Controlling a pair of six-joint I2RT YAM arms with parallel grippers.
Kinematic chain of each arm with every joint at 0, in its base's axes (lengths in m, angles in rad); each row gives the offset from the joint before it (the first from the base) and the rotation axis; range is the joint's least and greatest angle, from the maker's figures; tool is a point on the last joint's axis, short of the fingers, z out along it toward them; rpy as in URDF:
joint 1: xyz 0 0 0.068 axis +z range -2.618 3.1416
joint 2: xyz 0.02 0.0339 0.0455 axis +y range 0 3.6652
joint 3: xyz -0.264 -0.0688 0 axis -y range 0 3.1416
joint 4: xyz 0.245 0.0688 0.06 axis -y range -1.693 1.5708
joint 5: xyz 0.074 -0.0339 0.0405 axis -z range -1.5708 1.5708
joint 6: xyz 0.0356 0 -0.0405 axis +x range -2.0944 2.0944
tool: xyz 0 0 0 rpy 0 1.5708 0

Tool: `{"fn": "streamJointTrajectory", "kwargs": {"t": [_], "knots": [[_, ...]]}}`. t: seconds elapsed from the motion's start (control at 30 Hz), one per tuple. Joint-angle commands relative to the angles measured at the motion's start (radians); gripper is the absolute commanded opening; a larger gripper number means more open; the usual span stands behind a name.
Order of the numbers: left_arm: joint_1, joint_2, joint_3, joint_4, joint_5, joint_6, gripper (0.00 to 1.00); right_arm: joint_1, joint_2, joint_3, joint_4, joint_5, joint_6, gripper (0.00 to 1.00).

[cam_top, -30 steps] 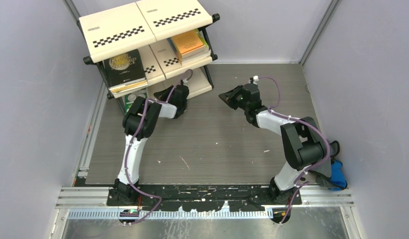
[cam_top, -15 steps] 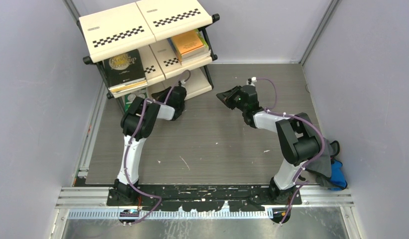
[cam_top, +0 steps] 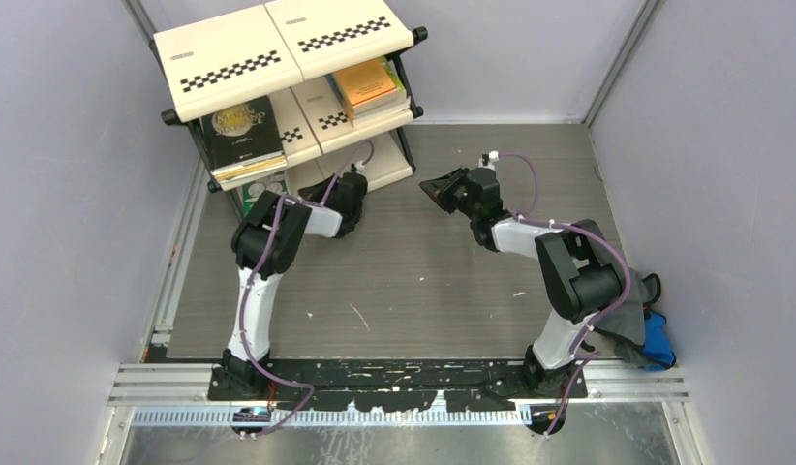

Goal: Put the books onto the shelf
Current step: Adjust the book on the shelf.

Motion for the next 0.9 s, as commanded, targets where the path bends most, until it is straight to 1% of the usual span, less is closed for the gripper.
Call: {"fn": "streamJointTrajectory", "kwargs": {"t": [0.0, 0.2, 0.47, 0.6, 0.87], "knots": [[0.035, -0.045, 0.049, -0.061, 0.009, -0.069, 0.0, 0.017, -0.034, 0.009, 0.055, 0.027, -0.012, 0.13], [0.079, -0.036, 0.066, -0.068, 0.009, -0.082, 0.0, 0.025, -0.004, 0.043, 0.042, 0.027, -0.021, 0.13], [0.108, -0.003, 0.113, -0.049, -0.022, -0.075, 0.0, 0.032, 0.037, 0.08, 0.041, 0.018, -0.024, 0.13], [0.116, 0.015, 0.144, -0.041, -0.048, -0.072, 0.0, 0.032, 0.04, 0.075, 0.035, 0.015, -0.036, 0.13], [0.114, 0.009, 0.156, -0.043, -0.056, -0.075, 0.0, 0.031, 0.031, 0.064, 0.04, 0.009, -0.039, 0.13]]}}
